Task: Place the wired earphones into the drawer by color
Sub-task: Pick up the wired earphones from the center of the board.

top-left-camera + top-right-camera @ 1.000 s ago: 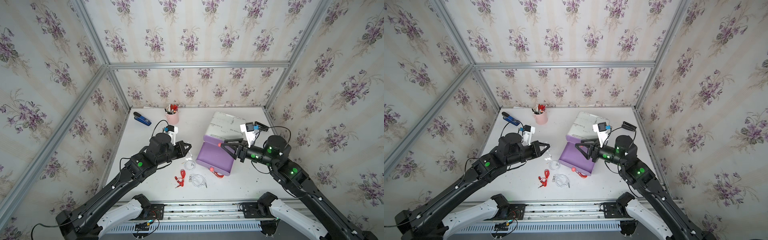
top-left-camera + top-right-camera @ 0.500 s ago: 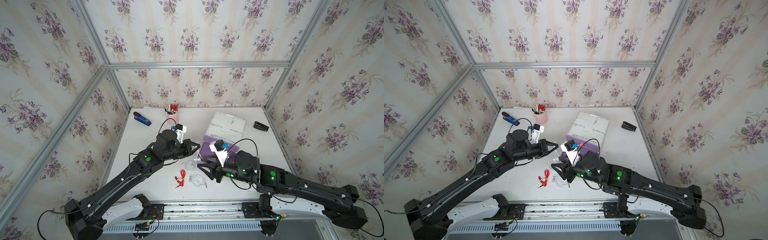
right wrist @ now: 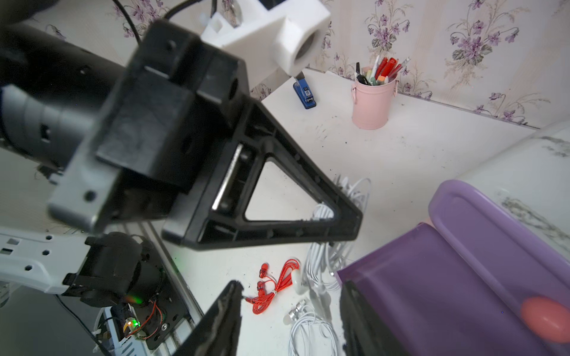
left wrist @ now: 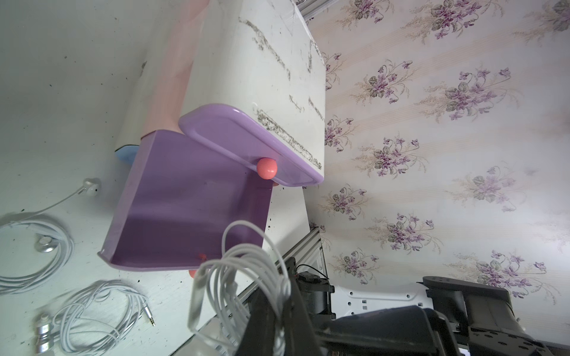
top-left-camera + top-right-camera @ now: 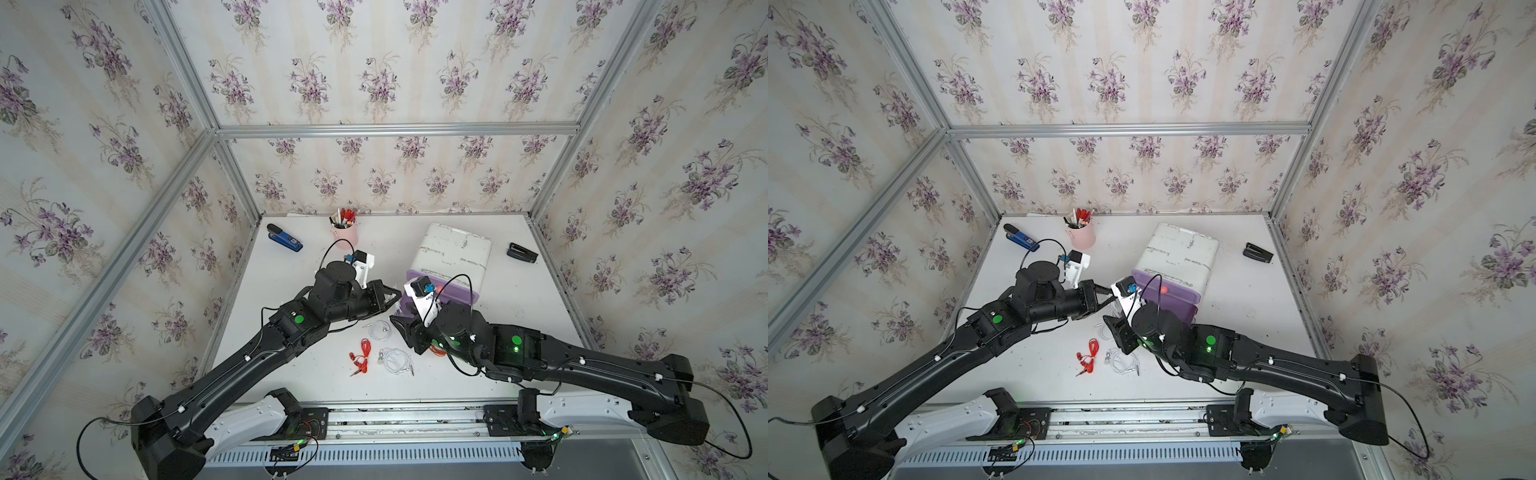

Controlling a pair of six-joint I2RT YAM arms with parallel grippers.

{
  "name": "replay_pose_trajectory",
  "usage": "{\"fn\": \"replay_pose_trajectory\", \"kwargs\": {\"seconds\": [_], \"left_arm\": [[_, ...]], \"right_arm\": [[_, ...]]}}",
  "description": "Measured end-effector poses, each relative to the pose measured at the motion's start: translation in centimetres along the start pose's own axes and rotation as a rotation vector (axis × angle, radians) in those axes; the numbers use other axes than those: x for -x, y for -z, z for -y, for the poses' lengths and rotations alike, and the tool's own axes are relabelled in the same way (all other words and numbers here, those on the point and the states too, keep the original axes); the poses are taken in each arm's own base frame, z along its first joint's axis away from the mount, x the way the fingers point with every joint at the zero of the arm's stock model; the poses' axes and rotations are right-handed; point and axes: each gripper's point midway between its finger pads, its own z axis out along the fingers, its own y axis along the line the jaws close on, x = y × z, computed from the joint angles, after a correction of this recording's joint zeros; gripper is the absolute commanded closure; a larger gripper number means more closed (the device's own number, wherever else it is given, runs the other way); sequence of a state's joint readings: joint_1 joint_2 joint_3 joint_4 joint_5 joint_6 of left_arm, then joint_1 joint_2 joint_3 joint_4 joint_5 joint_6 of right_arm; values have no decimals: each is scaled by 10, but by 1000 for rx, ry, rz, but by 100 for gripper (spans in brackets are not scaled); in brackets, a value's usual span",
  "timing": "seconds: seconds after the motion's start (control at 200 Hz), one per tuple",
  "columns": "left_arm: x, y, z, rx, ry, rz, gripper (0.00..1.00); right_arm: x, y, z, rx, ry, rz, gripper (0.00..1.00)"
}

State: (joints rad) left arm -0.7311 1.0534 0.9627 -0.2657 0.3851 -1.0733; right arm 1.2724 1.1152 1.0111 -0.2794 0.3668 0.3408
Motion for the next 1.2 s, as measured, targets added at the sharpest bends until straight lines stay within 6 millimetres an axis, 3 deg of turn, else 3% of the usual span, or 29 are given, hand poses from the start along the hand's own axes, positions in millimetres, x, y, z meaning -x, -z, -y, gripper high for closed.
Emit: {"fn": "replay_pose_trajectory", "kwargs": {"seconds": [0.225, 0.53, 1.039, 1.199], "left_arm": [[-1, 0, -1, -1, 1, 0, 96], [-1, 0, 0, -9, 7, 3, 96], [1, -4, -5, 7, 33, 18, 95], [3, -3, -3, -8, 32, 30, 86]], "right_arm": [[-3, -11, 17, -51, -12, -17, 51], [-8, -25, 17, -43, -21, -50, 57], [-11, -34, 16, -21, -57, -62, 100], [-7, -32, 18, -17, -69, -53, 100]]}}
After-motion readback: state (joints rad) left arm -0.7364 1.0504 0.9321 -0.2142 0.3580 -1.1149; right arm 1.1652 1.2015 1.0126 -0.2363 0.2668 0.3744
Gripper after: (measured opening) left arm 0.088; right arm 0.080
